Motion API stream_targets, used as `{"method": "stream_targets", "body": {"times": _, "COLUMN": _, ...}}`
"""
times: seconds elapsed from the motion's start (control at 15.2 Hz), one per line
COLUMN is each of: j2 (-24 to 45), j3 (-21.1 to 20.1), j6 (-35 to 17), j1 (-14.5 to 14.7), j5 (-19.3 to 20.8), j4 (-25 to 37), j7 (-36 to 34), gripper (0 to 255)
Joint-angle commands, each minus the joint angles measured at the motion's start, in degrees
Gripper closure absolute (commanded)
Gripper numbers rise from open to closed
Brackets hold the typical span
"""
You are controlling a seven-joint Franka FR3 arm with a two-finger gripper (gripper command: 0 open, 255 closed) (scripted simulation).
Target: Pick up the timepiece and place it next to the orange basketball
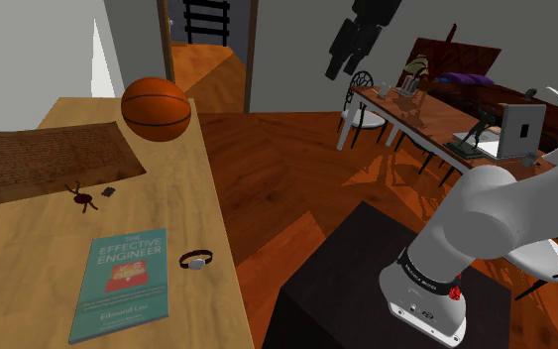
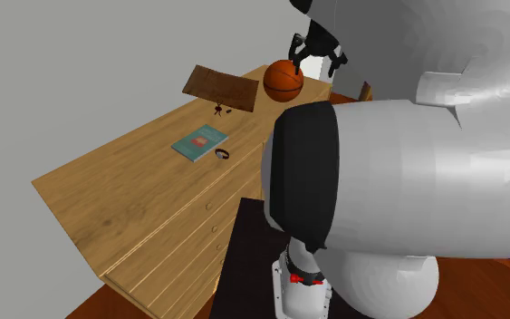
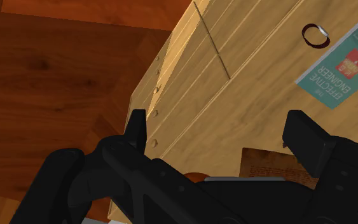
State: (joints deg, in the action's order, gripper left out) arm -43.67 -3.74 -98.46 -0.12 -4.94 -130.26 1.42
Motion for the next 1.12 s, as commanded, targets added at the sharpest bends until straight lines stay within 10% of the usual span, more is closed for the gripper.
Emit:
{"method": "stream_targets", "body": {"times": 0.0, "j2": 0.00, "j3": 0.00, "j6": 0.00, "j1": 0.00, "j5": 0.00, "j4": 0.00, "j7": 0.00, "gripper": 0}}
{"method": "stream_targets", "body": {"times": 1.06, "j2": -0.02, "j3": -20.34, "j6": -32.49, "j1": 5.41, "j5": -6.80, "j4": -23.17, "j7": -15.48, "gripper": 0}}
